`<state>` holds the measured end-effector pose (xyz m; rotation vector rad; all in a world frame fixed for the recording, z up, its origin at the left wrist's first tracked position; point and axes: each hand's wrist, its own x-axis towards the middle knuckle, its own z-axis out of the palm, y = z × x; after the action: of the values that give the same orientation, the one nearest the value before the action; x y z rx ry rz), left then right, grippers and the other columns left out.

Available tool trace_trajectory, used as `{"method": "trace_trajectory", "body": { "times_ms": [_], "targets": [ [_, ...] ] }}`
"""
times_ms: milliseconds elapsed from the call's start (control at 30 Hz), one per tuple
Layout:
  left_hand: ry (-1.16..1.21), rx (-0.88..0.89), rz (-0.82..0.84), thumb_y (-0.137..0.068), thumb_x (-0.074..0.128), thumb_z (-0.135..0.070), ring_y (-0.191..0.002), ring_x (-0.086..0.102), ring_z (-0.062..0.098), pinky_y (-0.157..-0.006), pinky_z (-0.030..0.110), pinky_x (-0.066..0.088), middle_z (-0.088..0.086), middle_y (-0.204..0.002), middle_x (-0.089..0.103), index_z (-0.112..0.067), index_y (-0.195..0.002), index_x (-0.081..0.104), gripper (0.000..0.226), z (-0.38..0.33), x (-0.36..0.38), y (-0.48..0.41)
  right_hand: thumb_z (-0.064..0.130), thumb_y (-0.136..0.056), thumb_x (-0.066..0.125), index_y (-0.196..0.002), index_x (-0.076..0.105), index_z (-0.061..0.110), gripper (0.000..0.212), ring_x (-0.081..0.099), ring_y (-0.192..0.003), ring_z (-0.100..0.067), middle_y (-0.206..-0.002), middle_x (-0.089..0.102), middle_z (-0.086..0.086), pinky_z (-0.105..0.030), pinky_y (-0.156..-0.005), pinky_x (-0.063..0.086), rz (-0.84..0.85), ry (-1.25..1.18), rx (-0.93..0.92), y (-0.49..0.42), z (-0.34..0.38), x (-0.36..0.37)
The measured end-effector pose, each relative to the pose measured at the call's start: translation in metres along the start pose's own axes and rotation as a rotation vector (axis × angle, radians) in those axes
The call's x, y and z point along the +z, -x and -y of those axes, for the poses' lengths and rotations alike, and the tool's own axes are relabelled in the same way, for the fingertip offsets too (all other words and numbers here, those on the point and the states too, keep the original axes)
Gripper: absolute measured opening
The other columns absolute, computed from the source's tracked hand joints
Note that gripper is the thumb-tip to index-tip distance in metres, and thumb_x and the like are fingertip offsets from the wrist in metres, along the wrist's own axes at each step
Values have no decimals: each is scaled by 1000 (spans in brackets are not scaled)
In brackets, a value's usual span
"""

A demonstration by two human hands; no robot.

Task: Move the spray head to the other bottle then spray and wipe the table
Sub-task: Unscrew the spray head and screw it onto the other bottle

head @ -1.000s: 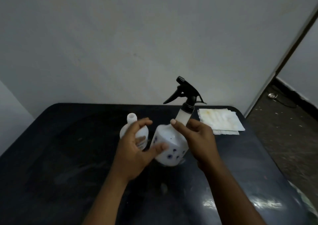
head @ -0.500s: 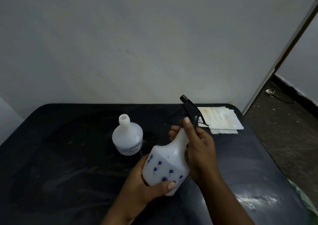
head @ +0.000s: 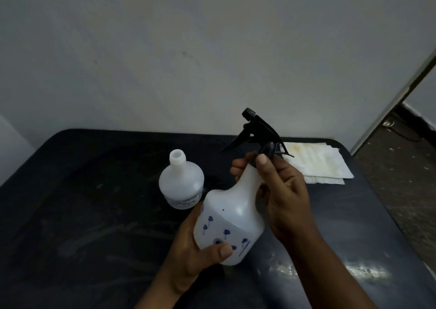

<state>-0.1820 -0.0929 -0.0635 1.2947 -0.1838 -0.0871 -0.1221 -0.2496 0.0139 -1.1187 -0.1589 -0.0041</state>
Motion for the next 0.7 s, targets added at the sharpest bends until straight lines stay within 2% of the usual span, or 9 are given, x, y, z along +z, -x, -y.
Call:
{"method": "trace_trajectory", "body": {
  "times_ms": [133, 233, 333, 433, 467, 533, 600, 667, 700],
  "targets": [
    [143, -51, 113, -73, 82, -41, -114, 65, 17, -89, 28, 54, -4, -125, 69, -33, -130, 58, 62, 2, 5, 2, 43, -78, 72, -102, 72, 9, 42, 71, -94, -28, -99, 75, -17, -34, -79, 58, 78, -71, 13, 1, 6, -2],
    [248, -95, 90, -66, 86, -44, -111, 67, 15, -86, 28, 56, -6, -122, 71, -14, -134, 37, 89, 3, 9, 2, 33, -88, 62, -119, 64, 8, 41, 61, -112, -44, -116, 65, -30, -52, -95, 51, 69, -152, 71, 3, 3, -7],
    [319, -128, 49, -58, 91, -45, -108, 70, 18, -83, 30, 57, -3, -117, 74, -10, -130, 35, 98, 4, 14, 0, 25, -87, 57, -126, 58, 8, 42, 47, -121, -56, -127, 52, -41, -64, -103, 36, 11, -169, 95, 4, 0, -12],
    [343, -131, 47, -65, 87, -44, -111, 68, 17, -86, 29, 56, -4, -120, 72, -10, -131, 33, 92, 4, 16, -3, 31, -79, 69, -121, 56, 0, 54, 44, -102, -63, -110, 37, -55, -57, -95, 41, 1, -187, 101, 2, 3, -9],
    [347, -125, 55, -68, 85, -44, -113, 67, 17, -88, 30, 55, -5, -122, 71, -9, -132, 32, 90, 4, 17, -3, 37, -76, 75, -118, 56, -1, 60, 41, -94, -56, -101, 36, -50, -51, -87, 42, 6, -184, 97, 2, 4, -7],
    [361, -135, 53, -68, 85, -43, -112, 67, 18, -87, 30, 56, -3, -121, 72, -10, -132, 32, 89, 7, 17, -4, 49, -67, 81, -110, 60, 2, 67, 39, -92, -45, -100, 44, -38, -48, -78, 40, 8, -127, 90, 0, 1, -5],
    [382, -156, 15, -61, 89, -44, -108, 69, 19, -83, 30, 57, -1, -117, 74, -10, -130, 37, 93, 10, 18, -4, 54, -60, 83, -99, 67, 9, 62, 43, -83, -44, -95, 52, -35, -51, -75, 39, -29, -60, 86, -2, 0, -2],
    [426, -157, -3, -56, 92, -43, -104, 71, 21, -81, 31, 58, 3, -114, 75, -10, -129, 40, 95, 11, 20, -4, 52, -61, 82, -90, 72, 15, 47, 62, -75, -41, -91, 70, -25, -43, -70, 53, -37, -41, 71, -4, -1, -2],
    [455, -163, -13, -53, 93, -43, -102, 72, 22, -79, 31, 59, 4, -111, 76, -10, -128, 41, 97, 11, 21, -3, 49, -66, 79, -86, 75, 18, 37, 71, -77, -33, -89, 75, -16, -36, -67, 58, -20, -53, 73, -4, -1, -1]
  ]
}}
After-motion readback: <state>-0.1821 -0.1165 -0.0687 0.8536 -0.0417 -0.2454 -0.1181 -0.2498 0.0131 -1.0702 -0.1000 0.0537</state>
